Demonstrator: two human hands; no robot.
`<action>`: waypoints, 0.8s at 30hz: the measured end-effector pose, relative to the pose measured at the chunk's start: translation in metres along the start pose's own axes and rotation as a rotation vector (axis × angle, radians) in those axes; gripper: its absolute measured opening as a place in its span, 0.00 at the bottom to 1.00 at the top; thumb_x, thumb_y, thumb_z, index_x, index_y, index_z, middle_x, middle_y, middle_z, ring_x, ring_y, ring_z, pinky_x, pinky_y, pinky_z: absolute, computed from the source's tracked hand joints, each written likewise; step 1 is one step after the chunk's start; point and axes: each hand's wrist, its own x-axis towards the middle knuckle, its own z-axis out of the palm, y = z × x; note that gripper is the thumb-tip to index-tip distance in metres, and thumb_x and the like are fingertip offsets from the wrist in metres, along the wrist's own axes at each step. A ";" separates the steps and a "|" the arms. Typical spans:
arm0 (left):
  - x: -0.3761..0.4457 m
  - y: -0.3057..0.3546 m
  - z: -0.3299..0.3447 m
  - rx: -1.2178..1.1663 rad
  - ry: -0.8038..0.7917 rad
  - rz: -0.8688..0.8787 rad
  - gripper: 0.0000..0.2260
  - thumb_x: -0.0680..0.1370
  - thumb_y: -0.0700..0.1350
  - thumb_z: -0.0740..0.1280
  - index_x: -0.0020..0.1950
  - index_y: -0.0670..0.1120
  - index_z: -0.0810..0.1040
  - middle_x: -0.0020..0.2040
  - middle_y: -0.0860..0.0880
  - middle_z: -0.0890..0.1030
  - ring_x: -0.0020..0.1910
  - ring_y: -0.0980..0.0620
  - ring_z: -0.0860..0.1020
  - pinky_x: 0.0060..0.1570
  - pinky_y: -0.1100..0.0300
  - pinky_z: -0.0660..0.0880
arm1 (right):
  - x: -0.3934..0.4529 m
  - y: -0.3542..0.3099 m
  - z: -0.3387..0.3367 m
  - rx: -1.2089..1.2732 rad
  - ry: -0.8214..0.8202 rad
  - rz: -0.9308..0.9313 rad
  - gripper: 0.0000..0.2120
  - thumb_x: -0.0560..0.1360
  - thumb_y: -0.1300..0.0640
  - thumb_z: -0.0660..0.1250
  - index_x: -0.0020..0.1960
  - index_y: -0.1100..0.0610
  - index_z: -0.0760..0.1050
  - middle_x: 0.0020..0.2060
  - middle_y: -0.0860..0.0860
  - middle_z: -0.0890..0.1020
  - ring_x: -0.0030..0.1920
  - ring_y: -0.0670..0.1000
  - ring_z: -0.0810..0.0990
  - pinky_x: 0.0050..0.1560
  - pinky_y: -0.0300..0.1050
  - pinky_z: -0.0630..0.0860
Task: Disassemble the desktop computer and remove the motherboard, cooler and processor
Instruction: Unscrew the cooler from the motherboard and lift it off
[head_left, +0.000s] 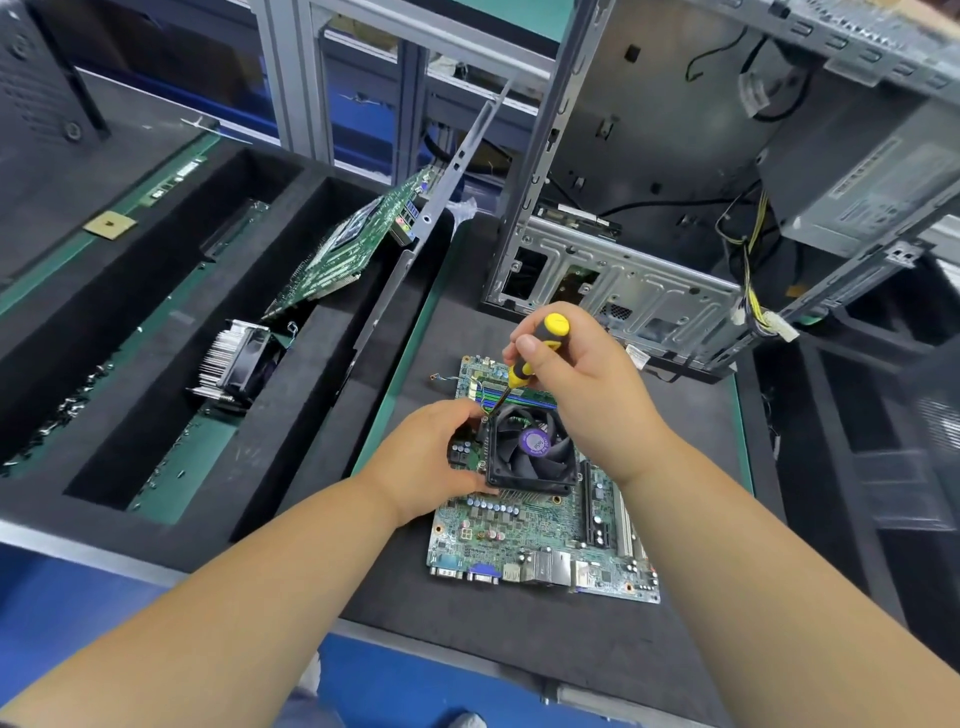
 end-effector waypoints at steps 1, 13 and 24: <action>0.000 -0.001 0.000 -0.004 -0.003 0.004 0.33 0.65 0.53 0.79 0.66 0.53 0.71 0.56 0.61 0.71 0.54 0.65 0.68 0.51 0.79 0.60 | 0.000 0.000 0.002 -0.003 -0.002 0.003 0.03 0.79 0.53 0.63 0.49 0.51 0.75 0.45 0.48 0.82 0.50 0.51 0.80 0.54 0.60 0.78; -0.004 -0.007 0.002 0.003 -0.130 -0.041 0.48 0.59 0.71 0.73 0.73 0.56 0.60 0.69 0.56 0.66 0.69 0.56 0.62 0.68 0.59 0.63 | 0.010 -0.005 0.004 -0.270 -0.069 -0.066 0.02 0.78 0.51 0.66 0.48 0.49 0.76 0.47 0.48 0.76 0.47 0.47 0.77 0.53 0.49 0.75; -0.019 0.021 0.029 -0.076 0.037 -0.275 0.40 0.66 0.77 0.55 0.72 0.57 0.59 0.68 0.58 0.58 0.67 0.55 0.56 0.68 0.53 0.57 | 0.035 -0.036 -0.010 -0.639 -0.238 -0.006 0.06 0.73 0.49 0.72 0.45 0.51 0.78 0.40 0.47 0.81 0.43 0.49 0.79 0.46 0.49 0.77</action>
